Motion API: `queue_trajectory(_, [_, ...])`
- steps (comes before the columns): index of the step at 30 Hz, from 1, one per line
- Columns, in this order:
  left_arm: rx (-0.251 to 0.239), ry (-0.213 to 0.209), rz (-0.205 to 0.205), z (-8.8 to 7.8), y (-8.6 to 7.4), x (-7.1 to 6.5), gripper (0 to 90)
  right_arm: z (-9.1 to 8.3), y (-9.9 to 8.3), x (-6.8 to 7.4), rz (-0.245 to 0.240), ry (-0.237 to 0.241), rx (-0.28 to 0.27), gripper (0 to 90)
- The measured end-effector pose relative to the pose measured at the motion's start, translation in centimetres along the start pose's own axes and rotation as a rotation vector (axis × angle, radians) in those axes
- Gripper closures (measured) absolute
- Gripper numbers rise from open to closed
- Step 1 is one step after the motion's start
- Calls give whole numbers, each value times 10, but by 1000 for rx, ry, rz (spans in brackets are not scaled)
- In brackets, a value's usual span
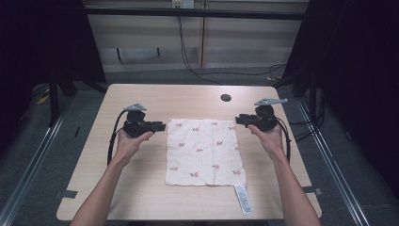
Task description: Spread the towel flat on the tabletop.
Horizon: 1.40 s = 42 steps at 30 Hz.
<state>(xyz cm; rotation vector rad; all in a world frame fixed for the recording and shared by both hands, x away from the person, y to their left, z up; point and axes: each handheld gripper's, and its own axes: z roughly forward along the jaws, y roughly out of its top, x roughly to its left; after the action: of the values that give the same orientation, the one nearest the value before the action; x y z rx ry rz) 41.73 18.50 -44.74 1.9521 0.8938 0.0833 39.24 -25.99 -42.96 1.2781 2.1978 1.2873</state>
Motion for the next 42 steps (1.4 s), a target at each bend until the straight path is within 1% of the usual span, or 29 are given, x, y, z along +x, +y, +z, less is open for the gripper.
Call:
queue_trajectory(5, [3,-14,35,-12,-9,-9,714,-10,-6,11,-37,18,15,683])
queue_trajectory(9, [19,-26,79,-20,-18,-20,702,-20,-16,22,-56,36,26,675])
queue_trajectory(10, [19,-33,89,-22,-21,-24,684,-22,-19,25,-58,43,26,671])
queue_trajectory(11, [13,-52,91,-24,-25,-28,648,-27,-25,30,-62,59,29,659])
queue_trajectory(12, [17,-71,98,-26,-28,-32,648,-27,-25,30,-62,59,29,659])
queue_trajectory(13, [43,-75,127,-28,-35,-41,644,-30,-32,35,-83,62,49,652])
queue_trajectory(14, [43,-75,127,-28,-35,-41,639,-30,-32,35,-83,62,49,652])
queue_trajectory(18, [84,-114,162,-28,-44,-56,640,-35,-48,44,-102,61,80,645])
queue_trajectory(20, [114,-140,172,-23,-49,-60,632,-36,-58,49,-99,59,93,660])
queue_trajectory(21, [128,-153,172,-19,-52,-61,609,-35,-64,51,-97,64,100,663])
queue_trajectory(22, [136,-140,173,-15,-55,-62,585,-34,-70,53,-102,54,115,664])
queue_trajectory(23, [146,-128,173,-11,-57,-62,581,-32,-75,55,-106,38,129,664])
queue_trajectory(25, [167,-121,156,-3,-59,-61,573,-28,-82,55,-102,33,154,660])
queue_trajectory(26, [167,-116,160,-1,-60,-61,572,-27,-84,55,-106,16,160,657])
queue_trajectory(28, [171,-131,153,3,-62,-62,574,-25,-86,53,-88,3,162,651])
queue_trajectory(29, [174,-132,162,4,-64,-65,575,-24,-87,51,-87,-5,163,645])
queue_trajectory(30, [187,-137,171,6,-65,-67,586,-23,-88,48,-74,-12,171,640])
queue_trajectory(32, [211,-144,206,11,-69,-74,596,-20,-92,42,-65,-18,181,627])
queue_trajectory(33, [211,-144,206,11,-69,-74,595,-20,-92,42,-65,-18,181,627])
queue_trajectory(34, [209,-140,207,12,-69,-76,595,-19,-93,41,-54,-25,189,618])
queue_trajectory(35, [213,-142,213,14,-70,-77,581,-19,-94,40,-59,-31,194,618])
queue_trajectory(36, [227,-151,219,16,-70,-77,556,-19,-95,40,-54,-42,202,617])
queue_trajectory(37, [239,-144,226,18,-71,-77,541,-19,-96,40,-48,-50,194,610])
queue_trajectory(38, [245,-136,225,18,-71,-77,534,-18,-96,41,-35,-57,193,604])
queue_trajectory(39, [247,-143,222,18,-72,-78,532,-17,-97,42,-40,-48,200,602])
queue_trajectory(41, [250,-139,244,18,-73,-81,532,-14,-99,43,-62,-59,215,597])
queue_trajectory(42, [258,-158,250,18,-73,-82,552,-13,-101,44,-48,-56,219,595])
